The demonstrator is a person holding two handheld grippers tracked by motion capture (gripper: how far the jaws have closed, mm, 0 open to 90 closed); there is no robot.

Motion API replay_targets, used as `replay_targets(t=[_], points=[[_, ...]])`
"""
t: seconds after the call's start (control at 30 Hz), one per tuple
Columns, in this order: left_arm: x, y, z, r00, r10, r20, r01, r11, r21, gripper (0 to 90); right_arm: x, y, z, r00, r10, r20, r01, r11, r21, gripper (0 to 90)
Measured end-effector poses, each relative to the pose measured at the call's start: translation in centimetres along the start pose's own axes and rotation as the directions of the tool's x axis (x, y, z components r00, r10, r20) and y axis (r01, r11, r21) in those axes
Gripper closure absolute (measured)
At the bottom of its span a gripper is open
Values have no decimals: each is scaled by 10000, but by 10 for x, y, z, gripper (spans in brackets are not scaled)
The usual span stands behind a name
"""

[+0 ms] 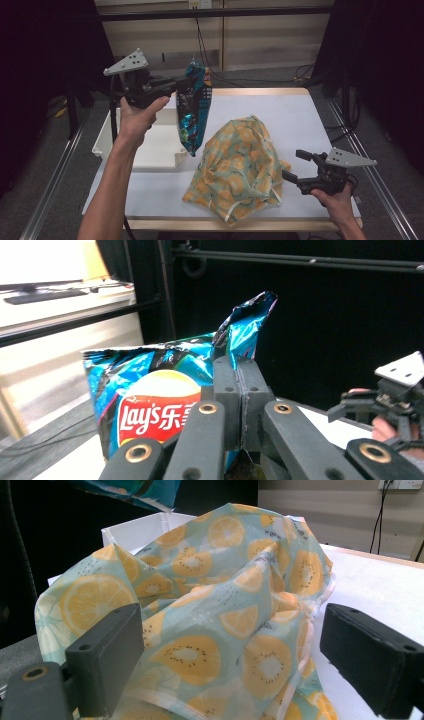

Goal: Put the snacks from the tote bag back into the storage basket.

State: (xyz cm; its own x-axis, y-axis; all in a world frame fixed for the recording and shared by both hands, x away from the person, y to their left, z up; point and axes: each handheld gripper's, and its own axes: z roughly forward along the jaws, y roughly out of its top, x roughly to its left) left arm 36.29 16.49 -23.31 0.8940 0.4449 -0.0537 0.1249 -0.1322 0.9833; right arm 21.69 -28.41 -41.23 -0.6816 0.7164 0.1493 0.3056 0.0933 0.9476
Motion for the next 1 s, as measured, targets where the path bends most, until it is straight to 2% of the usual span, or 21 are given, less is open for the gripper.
replay_targets(t=[0.07,0.23,0.57,0.7,0.8,0.9,1.0], points=[[6,-5,-7,9997,-134,-192,135,9999,32,895,0,0,0,10000,5,-41,-5,10000,39,99],[17,-14,-18,9975,-155,-689,173,9995,258,895,1,0,0,10000,0,-40,0,10000,22,99],[40,-40,-32,9839,-747,-1622,831,9955,458,896,0,0,1,10000,-1,1,1,10000,42,99],[48,-49,-36,9751,-935,-2013,1054,9932,490,896,0,-1,1,10000,31,-11,-31,10000,65,99],[53,-53,-38,9650,-952,-2445,1123,9920,569,897,0,-1,2,10000,-9,-26,9,10000,75,99],[58,-57,-40,9586,-1050,-2647,1217,9914,473,897,0,-1,1,10000,49,-15,-49,9999,95,99],[63,-63,-38,9488,-1201,-2920,1420,9884,548,897,-2,-1,1,10000,5,-22,-5,10000,65,99]])
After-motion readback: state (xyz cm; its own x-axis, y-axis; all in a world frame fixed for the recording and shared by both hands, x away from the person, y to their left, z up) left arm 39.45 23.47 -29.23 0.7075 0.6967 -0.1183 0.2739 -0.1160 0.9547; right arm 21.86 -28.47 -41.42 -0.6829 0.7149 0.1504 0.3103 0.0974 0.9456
